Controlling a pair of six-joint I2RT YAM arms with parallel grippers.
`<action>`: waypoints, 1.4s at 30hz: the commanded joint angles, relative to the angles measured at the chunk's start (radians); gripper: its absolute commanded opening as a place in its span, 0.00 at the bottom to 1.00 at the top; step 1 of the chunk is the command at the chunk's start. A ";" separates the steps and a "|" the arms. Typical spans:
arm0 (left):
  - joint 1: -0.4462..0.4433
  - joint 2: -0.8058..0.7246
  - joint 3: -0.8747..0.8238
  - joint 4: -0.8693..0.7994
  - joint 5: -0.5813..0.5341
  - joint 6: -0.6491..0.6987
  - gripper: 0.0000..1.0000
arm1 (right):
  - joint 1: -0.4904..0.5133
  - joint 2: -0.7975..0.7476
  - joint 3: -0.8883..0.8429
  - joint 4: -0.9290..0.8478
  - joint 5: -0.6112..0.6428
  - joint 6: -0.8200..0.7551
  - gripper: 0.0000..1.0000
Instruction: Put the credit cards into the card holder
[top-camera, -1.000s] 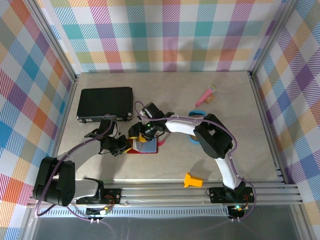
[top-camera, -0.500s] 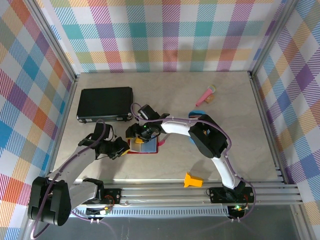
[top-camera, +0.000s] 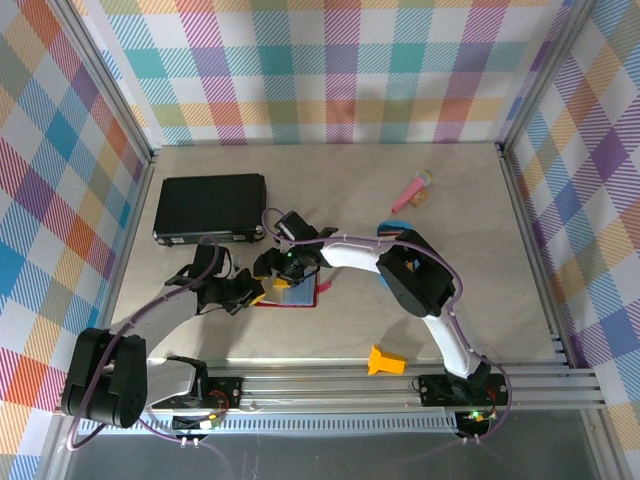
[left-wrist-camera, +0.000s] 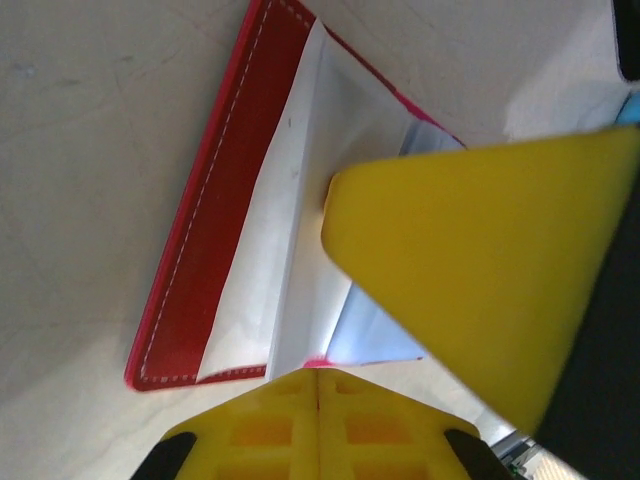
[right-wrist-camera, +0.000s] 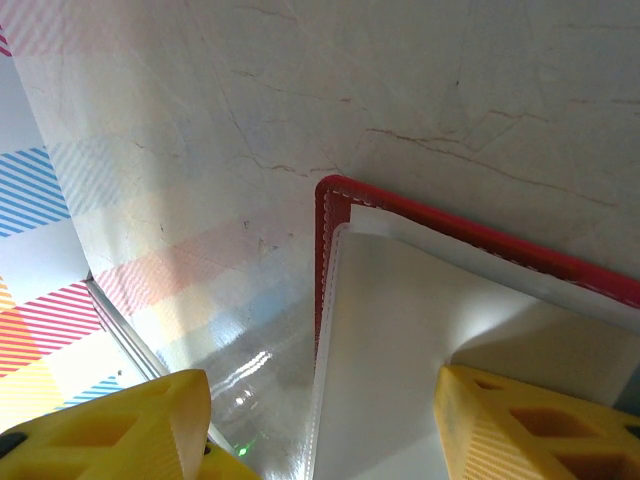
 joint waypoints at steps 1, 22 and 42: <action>0.013 0.023 -0.022 0.082 0.015 -0.008 0.03 | 0.008 0.038 0.020 -0.021 0.011 0.015 0.61; 0.013 0.152 -0.108 0.148 -0.067 0.044 0.00 | -0.002 -0.260 -0.123 -0.123 0.268 -0.163 0.62; 0.012 0.158 -0.119 0.154 -0.057 0.069 0.00 | -0.003 -0.136 0.082 -0.513 0.314 -0.175 0.70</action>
